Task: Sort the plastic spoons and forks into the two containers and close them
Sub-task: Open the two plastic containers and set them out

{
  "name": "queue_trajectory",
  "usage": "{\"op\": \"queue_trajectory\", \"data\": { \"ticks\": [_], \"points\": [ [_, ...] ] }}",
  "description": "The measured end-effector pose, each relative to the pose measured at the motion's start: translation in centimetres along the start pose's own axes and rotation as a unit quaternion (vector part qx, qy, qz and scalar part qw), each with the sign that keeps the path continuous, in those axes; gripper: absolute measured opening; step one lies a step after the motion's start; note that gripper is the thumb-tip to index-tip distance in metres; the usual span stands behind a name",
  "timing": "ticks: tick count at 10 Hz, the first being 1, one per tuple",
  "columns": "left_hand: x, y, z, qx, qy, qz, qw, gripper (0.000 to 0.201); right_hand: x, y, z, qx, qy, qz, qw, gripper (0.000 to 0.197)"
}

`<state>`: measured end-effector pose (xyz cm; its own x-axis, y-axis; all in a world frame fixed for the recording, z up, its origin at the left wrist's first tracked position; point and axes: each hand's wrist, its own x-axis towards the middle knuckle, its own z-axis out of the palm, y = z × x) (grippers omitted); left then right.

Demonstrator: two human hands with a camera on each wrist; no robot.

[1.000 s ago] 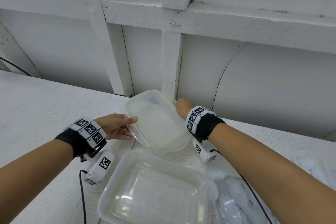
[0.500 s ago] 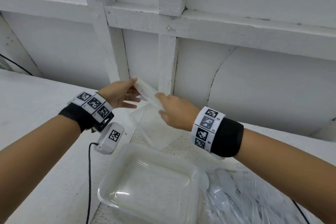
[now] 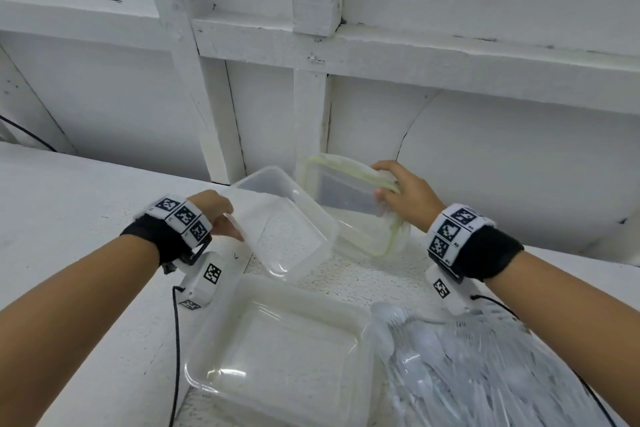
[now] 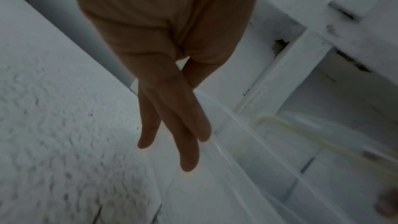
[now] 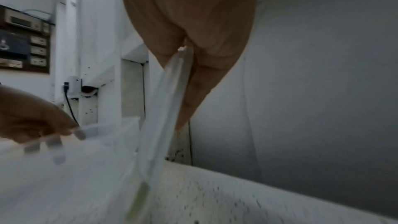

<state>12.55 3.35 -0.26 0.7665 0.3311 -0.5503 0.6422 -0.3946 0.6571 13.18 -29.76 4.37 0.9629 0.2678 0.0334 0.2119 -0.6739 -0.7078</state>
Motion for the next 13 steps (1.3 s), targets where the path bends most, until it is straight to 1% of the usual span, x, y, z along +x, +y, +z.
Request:
{"op": "queue_trajectory", "data": {
  "ticks": [1,2,3,4,5,6,7,8,9,10,11,12,13],
  "points": [
    [-1.9,1.0,-1.8,-0.083,0.002,-0.009,0.997,0.006,-0.1,1.0,1.3,0.056,-0.028,0.033,0.998,0.028],
    [-2.8,1.5,-2.6,-0.131,-0.015,-0.019,0.991,0.02,0.2,1.5,3.0,0.132,-0.054,0.078,0.987,0.026],
    [-3.5,1.8,-1.8,-0.108,-0.028,-0.001,0.994,0.01,0.6,1.0,4.5,0.275,-0.104,0.203,0.934,0.038],
    [-3.4,1.8,-0.1,-0.089,-0.051,0.016,0.995,0.014,0.7,1.3,5.6,0.292,-0.137,0.295,0.899,0.06],
    [-3.0,1.8,1.5,-0.086,-0.04,0.021,0.995,0.015,1.0,2.0,6.0,0.225,-0.144,0.304,0.914,0.071],
    [-1.8,1.3,2.3,-0.056,-0.048,0.016,0.997,0.036,1.2,2.3,5.4,0.202,-0.127,0.291,0.926,0.067],
    [-1.9,1.3,2.6,-0.022,-0.069,-0.009,0.997,0.054,0.6,2.6,4.6,0.147,-0.145,0.274,0.94,0.063],
    [-2.4,2.0,2.6,-0.033,-0.058,-0.017,0.998,0.027,-0.5,2.6,4.6,0.115,-0.2,0.294,0.928,0.063],
    [-1.8,2.0,2.0,-0.009,-0.019,-0.005,1.0,0.039,-1.5,2.3,5.1,0.115,-0.256,0.296,0.913,0.061],
    [-0.8,1.6,2.0,-0.042,-0.016,0.004,0.999,0.042,-1.6,2.1,5.8,0.118,-0.269,0.275,0.916,0.055],
    [-0.7,1.3,2.2,-0.092,-0.048,-0.013,0.995,0.039,-0.9,2.0,6.1,0.128,-0.226,0.274,0.926,0.049],
    [-0.6,0.8,2.3,-0.097,-0.064,-0.022,0.993,0.04,0.0,1.9,5.7,0.158,-0.178,0.278,0.931,0.041],
    [-0.9,0.2,2.1,-0.112,-0.094,-0.026,0.989,0.039,0.8,2.1,5.5,0.203,-0.123,0.27,0.933,0.033]
  ]
}}
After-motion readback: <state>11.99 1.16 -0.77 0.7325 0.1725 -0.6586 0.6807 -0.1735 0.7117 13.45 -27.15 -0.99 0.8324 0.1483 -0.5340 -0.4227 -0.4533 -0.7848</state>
